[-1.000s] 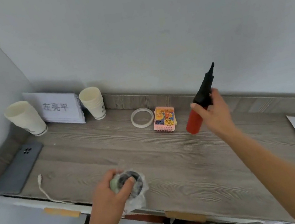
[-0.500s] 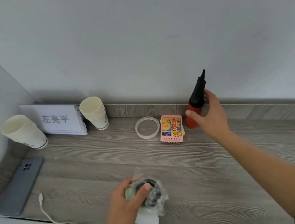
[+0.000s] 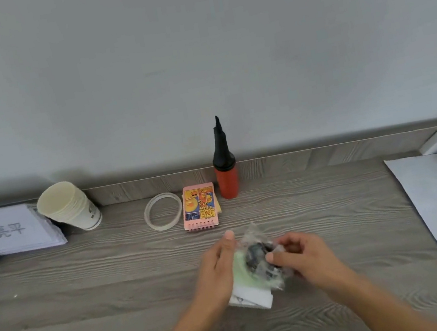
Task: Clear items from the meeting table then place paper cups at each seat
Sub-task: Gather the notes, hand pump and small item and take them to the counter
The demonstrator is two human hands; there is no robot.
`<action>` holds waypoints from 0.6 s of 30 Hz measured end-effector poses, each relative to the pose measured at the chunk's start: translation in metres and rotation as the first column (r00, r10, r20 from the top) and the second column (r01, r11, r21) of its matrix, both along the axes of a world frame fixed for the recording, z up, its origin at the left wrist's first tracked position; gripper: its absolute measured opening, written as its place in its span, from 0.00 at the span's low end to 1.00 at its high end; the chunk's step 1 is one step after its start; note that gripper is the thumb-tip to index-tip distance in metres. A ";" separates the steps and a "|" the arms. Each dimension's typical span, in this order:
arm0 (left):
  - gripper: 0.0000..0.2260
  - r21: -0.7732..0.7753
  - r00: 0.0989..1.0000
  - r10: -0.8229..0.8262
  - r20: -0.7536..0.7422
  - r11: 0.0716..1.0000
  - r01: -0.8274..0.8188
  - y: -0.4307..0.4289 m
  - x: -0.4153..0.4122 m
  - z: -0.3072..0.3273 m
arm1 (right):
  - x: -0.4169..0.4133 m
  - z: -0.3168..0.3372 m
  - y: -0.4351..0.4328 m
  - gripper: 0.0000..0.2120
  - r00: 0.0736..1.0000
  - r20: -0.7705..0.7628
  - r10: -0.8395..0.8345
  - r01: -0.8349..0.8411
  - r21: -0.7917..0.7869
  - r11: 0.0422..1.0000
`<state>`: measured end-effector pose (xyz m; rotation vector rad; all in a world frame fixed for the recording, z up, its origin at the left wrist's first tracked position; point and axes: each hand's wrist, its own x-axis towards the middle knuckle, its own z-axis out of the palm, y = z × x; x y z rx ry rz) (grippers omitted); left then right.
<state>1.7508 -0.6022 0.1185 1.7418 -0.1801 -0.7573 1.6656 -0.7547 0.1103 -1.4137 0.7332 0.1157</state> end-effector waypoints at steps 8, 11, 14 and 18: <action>0.06 0.123 0.961 0.223 0.164 0.962 -0.244 -0.022 0.093 -0.008 | -0.023 -0.007 -0.077 0.03 0.957 0.046 -0.288 0.290 -0.040 0.956; 0.13 0.240 0.960 0.128 0.247 0.952 -0.188 -0.025 0.131 -0.009 | -0.021 -0.017 -0.086 0.04 0.964 0.040 -0.263 0.266 -0.091 0.960; 0.16 0.353 0.930 0.059 0.364 0.915 -0.196 -0.030 0.147 -0.018 | -0.007 -0.027 -0.091 0.07 0.982 0.041 -0.187 0.191 -0.203 0.960; 0.18 0.471 0.791 -0.015 0.611 0.811 -0.348 -0.026 0.140 -0.031 | 0.038 -0.028 -0.094 0.10 1.000 0.000 -0.019 0.017 -0.435 0.900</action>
